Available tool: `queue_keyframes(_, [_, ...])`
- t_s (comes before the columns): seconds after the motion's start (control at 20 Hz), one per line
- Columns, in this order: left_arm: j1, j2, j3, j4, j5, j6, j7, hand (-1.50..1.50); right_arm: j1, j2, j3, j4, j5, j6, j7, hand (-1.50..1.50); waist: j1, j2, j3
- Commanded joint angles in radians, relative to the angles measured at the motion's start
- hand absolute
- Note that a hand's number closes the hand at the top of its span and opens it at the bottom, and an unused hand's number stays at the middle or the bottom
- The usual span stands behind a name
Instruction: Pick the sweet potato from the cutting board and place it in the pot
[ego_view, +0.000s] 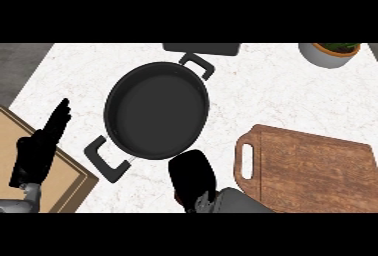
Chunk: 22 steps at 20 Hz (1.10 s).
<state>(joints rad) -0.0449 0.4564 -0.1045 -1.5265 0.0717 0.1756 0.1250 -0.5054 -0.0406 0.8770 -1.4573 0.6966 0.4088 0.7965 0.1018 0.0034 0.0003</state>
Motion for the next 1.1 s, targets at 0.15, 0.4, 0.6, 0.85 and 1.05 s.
queue_keyframes(0.15, [0.042,0.012,0.036,0.026,0.011,-0.01,-0.022,0.0,-0.151,0.04,0.28,-0.17,0.02,-0.19,0.145,1.5,-0.044,-0.01,-0.001])
queue_keyframes(0.4, [0.031,0.007,0.046,0.039,0.013,-0.001,0.004,0.0,-0.284,0.04,0.287,-0.31,0.177,-0.279,0.317,1.5,-0.075,-0.017,-0.002])
queue_keyframes(0.6, [0.045,0.002,0.025,-0.015,-0.012,0.011,0.022,0.0,-0.413,0.04,0.225,-0.317,0.215,-0.341,0.385,1.5,-0.059,-0.016,-0.001])
queue_keyframes(0.85, [0.065,-0.006,0.041,0.001,-0.013,0.01,-0.003,0.0,-0.441,0.04,0.162,-0.338,0.175,-0.459,0.417,1.5,-0.07,-0.01,-0.002])
queue_keyframes(1.05, [0.038,0.001,0.064,0.044,-0.004,-0.013,-0.019,0.0,-0.528,0.04,0.069,-0.266,0.113,-0.525,0.377,1.5,-0.068,-0.005,-0.002])
